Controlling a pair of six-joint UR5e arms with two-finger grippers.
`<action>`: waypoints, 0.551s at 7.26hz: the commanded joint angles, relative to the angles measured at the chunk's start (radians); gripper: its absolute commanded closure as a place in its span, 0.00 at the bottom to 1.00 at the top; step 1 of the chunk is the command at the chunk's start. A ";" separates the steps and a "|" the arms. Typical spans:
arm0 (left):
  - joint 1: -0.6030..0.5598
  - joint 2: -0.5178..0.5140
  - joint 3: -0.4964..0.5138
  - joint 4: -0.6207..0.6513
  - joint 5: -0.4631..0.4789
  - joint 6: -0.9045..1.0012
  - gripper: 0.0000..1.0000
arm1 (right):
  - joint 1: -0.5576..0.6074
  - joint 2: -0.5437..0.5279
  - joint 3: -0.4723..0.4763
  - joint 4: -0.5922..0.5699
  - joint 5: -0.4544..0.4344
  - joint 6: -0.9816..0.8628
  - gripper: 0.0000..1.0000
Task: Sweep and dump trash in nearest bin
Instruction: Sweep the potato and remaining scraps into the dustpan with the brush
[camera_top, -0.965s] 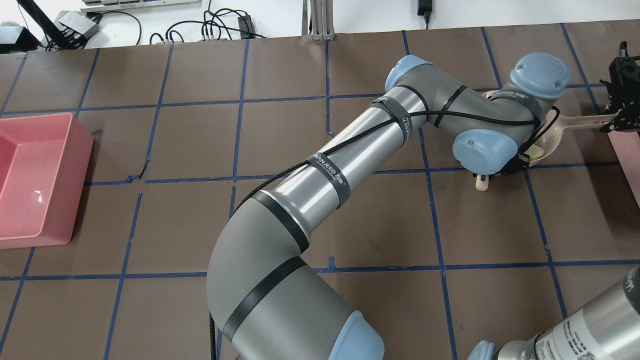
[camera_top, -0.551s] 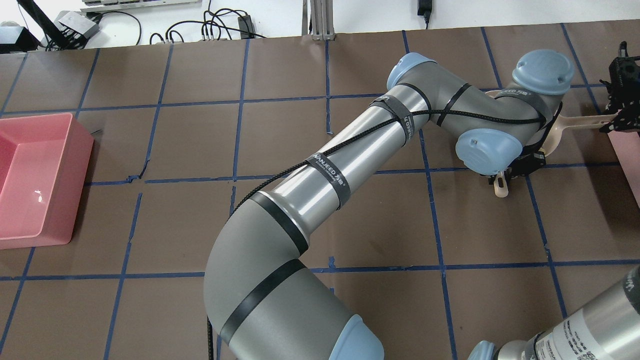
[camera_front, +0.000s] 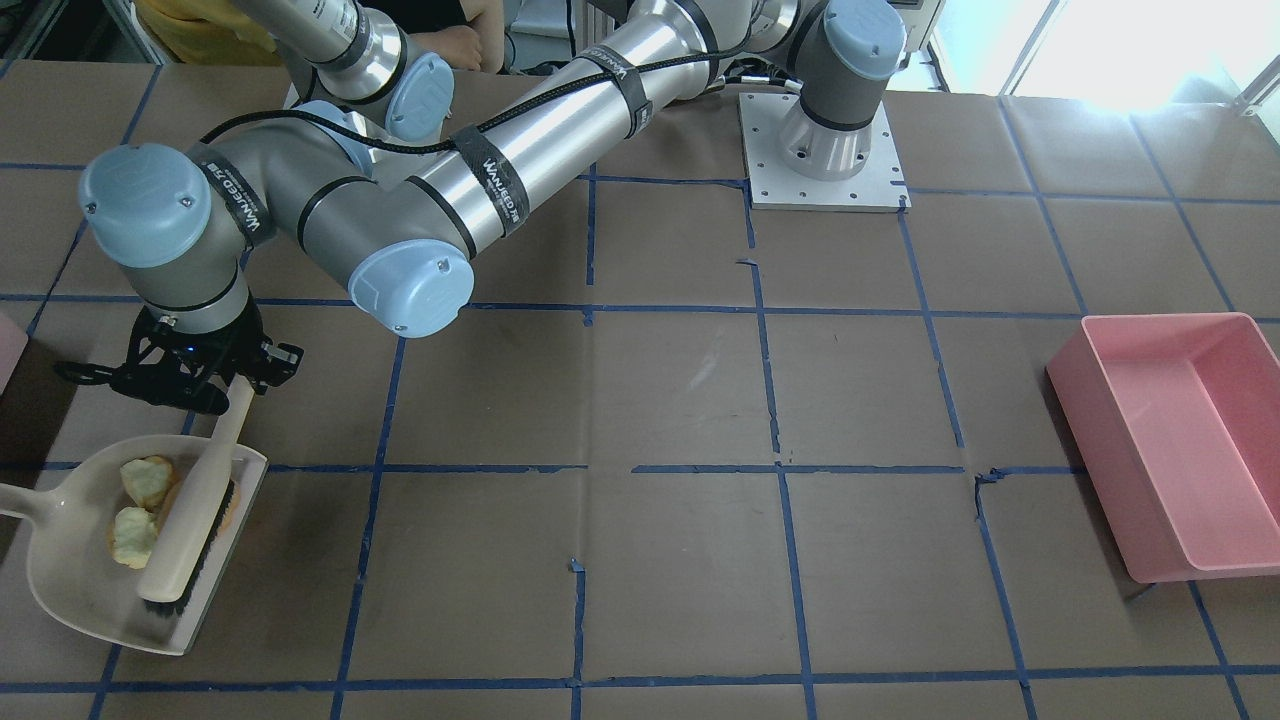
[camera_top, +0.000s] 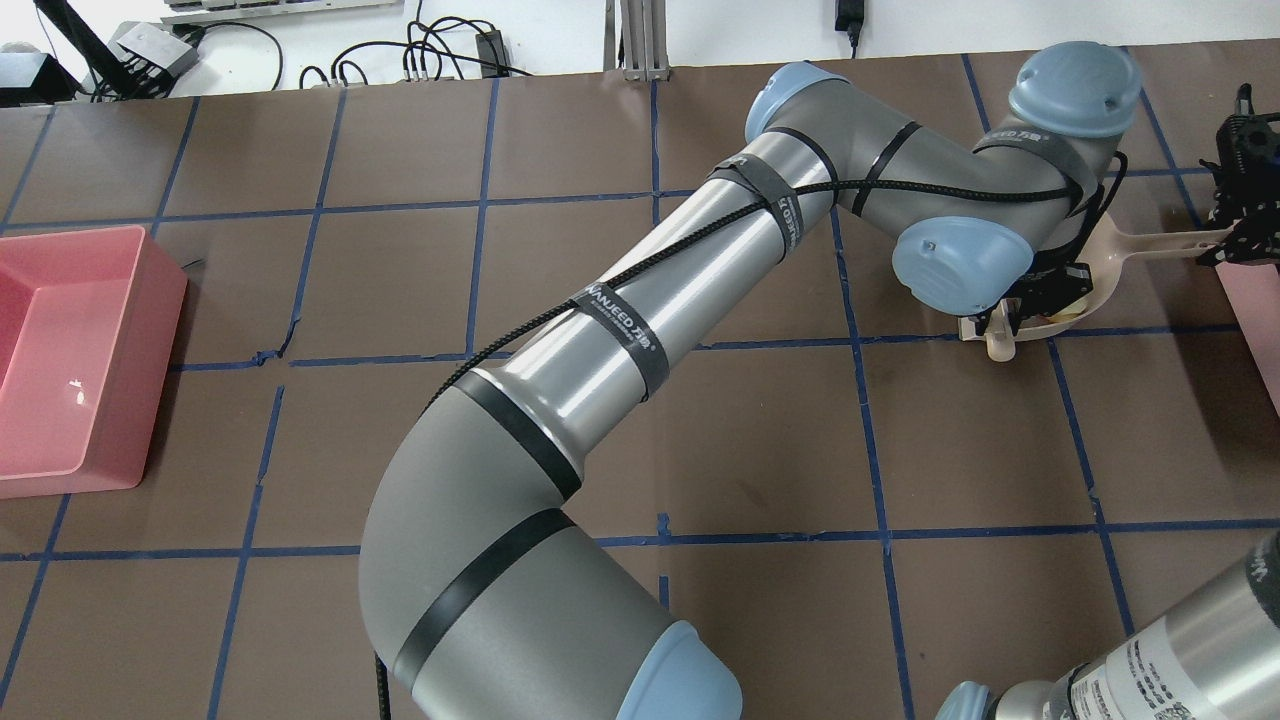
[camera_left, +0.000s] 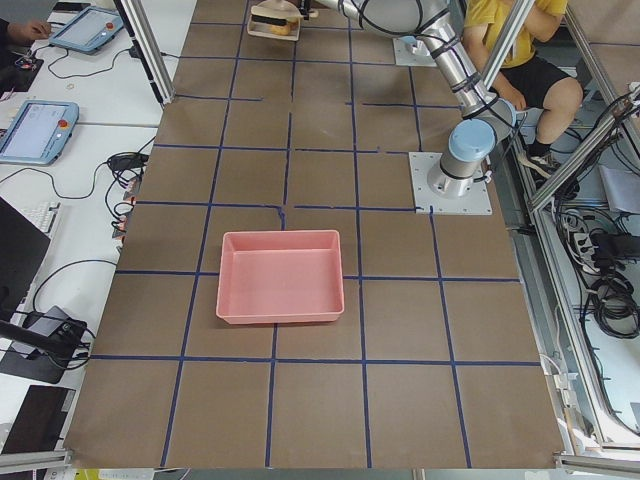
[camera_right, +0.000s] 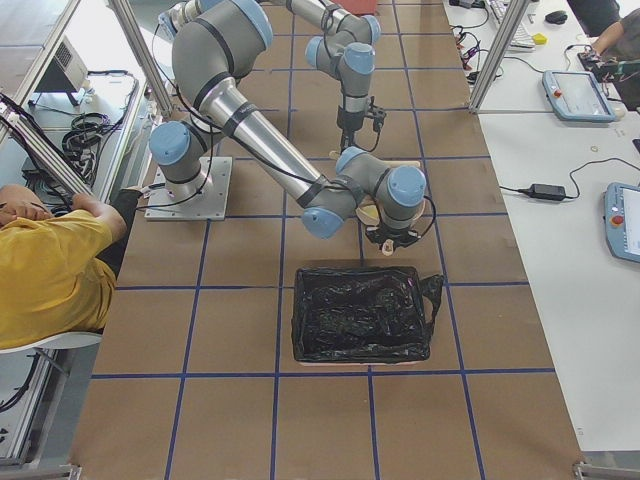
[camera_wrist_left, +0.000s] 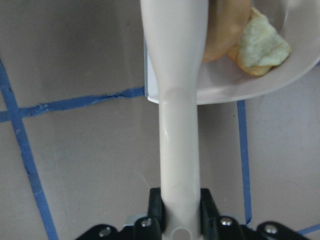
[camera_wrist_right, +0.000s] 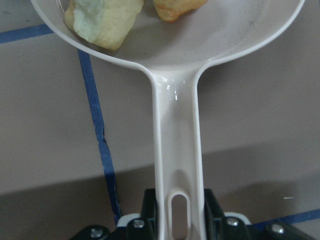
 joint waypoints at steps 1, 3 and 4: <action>0.007 0.021 -0.024 0.004 0.009 0.019 0.99 | -0.001 0.000 0.000 0.000 0.002 0.000 1.00; 0.034 0.050 -0.029 -0.020 0.052 0.033 0.98 | -0.014 0.002 -0.002 0.003 0.044 0.000 1.00; 0.063 0.094 -0.067 -0.078 0.095 0.053 0.98 | -0.020 -0.001 -0.007 0.008 0.073 0.001 1.00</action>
